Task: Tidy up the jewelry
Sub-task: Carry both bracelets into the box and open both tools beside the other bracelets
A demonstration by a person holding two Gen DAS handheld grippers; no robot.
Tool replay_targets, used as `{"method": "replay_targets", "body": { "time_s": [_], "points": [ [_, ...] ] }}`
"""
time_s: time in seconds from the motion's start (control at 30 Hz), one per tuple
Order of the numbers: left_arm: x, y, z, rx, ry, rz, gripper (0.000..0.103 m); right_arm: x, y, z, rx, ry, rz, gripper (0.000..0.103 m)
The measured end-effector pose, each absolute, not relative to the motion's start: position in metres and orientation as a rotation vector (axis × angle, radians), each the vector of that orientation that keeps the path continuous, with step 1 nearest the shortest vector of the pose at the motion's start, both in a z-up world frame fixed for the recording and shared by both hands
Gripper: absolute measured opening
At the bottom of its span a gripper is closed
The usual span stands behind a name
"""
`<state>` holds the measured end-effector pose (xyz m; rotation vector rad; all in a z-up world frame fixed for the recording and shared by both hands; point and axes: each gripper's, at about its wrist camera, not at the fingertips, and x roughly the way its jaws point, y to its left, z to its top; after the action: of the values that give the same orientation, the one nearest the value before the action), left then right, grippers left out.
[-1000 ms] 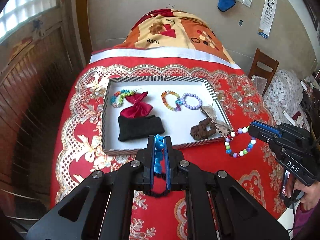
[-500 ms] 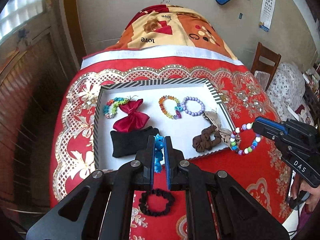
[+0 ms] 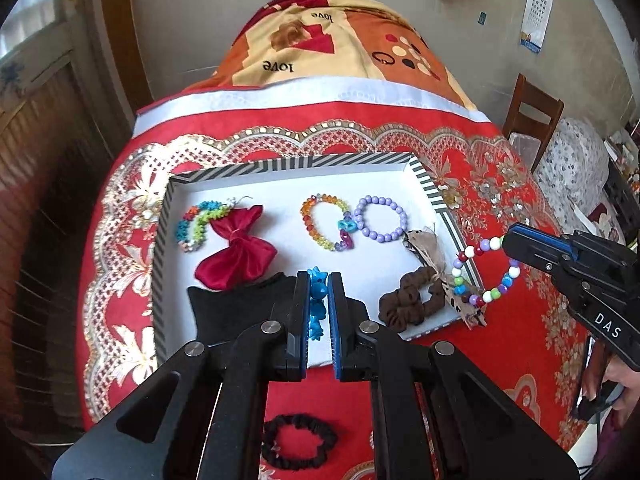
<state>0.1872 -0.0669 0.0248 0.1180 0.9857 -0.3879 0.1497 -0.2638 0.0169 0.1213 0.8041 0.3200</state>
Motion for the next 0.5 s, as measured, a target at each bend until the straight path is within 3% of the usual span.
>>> {"method": "replay_targets", "body": {
  "time_s": [0.5],
  "points": [
    [0.222,-0.104,0.003,0.083,1.037,-0.449,0.007,0.208,-0.276,0.010,0.162,0.806,0.264,0.009]
  ]
}}
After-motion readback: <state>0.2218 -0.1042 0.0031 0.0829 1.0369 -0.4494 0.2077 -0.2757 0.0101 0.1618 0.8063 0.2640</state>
